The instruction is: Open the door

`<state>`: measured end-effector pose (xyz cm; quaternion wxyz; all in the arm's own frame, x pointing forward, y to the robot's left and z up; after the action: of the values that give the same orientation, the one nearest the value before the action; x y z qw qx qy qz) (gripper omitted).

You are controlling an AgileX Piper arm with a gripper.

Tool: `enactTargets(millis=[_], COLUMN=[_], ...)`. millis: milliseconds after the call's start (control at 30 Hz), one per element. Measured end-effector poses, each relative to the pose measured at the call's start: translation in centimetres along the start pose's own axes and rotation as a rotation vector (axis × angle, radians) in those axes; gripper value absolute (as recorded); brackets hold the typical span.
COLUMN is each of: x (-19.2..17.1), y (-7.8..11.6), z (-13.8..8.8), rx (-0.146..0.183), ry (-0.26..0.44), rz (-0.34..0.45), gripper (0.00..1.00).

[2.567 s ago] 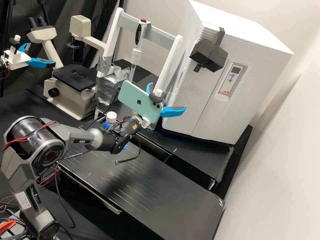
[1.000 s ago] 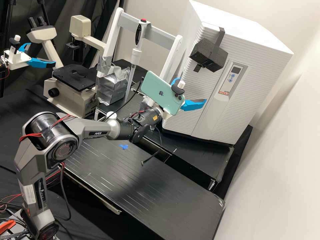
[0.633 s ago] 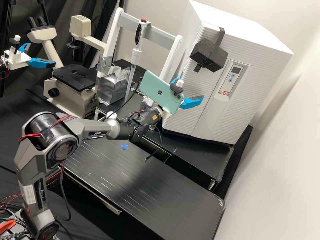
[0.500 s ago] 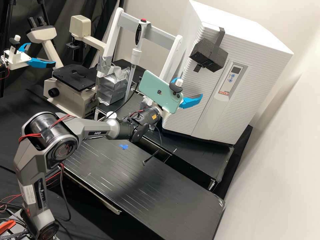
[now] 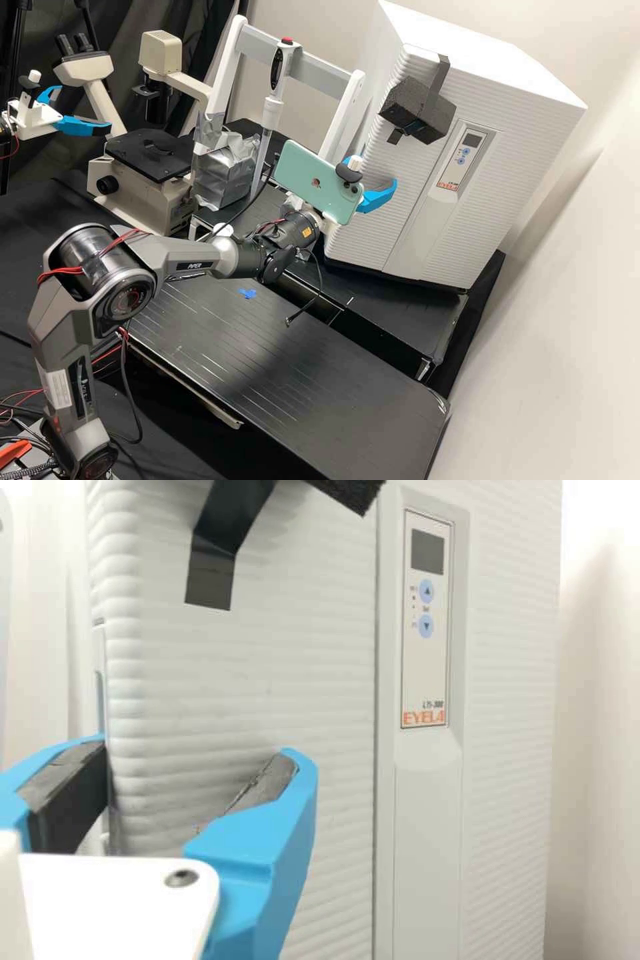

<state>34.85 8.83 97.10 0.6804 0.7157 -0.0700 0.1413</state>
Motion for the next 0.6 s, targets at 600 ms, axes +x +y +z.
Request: enactTargets(millis=[600], x=[-0.46], y=[0.29], z=[0.19], rx=[-0.019], ry=[0.009], rz=[-0.018], gripper=[0.0])
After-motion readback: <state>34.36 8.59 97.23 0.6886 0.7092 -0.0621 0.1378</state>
